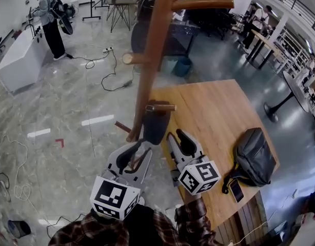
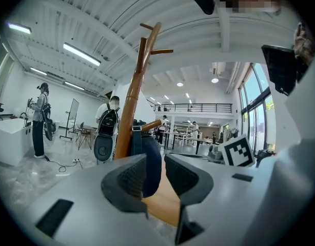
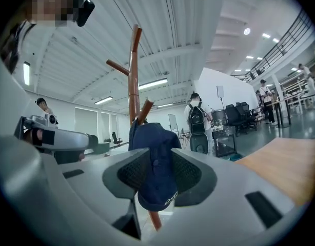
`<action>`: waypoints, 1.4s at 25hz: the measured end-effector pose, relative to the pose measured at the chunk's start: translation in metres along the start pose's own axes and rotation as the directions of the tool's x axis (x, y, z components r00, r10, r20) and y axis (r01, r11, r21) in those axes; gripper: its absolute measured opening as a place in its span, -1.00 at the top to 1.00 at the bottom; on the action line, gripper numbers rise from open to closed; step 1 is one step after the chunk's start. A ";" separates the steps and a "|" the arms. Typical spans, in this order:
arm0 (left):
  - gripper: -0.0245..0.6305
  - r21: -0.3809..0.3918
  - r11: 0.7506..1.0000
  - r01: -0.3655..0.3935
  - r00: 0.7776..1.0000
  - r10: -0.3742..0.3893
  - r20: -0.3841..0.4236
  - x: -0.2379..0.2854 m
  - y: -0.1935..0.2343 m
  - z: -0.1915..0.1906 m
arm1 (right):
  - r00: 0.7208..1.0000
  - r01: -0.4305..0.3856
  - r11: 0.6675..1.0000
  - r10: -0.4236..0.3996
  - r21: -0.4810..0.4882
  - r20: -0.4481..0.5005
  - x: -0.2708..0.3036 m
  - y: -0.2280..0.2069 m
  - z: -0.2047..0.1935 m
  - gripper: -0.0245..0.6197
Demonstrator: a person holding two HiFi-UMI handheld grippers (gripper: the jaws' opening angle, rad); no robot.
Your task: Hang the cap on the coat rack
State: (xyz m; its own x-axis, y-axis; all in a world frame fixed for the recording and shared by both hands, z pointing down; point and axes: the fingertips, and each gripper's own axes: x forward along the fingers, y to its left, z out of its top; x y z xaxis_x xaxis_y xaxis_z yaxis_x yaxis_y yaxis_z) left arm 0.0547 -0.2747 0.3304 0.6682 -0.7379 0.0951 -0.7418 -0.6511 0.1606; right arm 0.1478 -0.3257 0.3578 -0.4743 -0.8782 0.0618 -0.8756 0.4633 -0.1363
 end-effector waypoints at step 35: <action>0.89 0.097 0.995 0.036 0.994 -0.046 0.104 -0.026 -0.030 0.067 | 0.992 -0.039 0.993 0.052 -0.109 0.112 -0.065 0.080 0.085 0.89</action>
State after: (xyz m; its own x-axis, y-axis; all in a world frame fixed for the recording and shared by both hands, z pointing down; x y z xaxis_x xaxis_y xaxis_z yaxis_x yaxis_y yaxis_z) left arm 0.0558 -0.2484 0.2572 0.6921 -0.7216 -0.0148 -0.7194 -0.6913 0.0674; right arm 0.1165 -0.2417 0.2594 -0.5058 -0.8608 -0.0567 -0.8609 0.5078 -0.0296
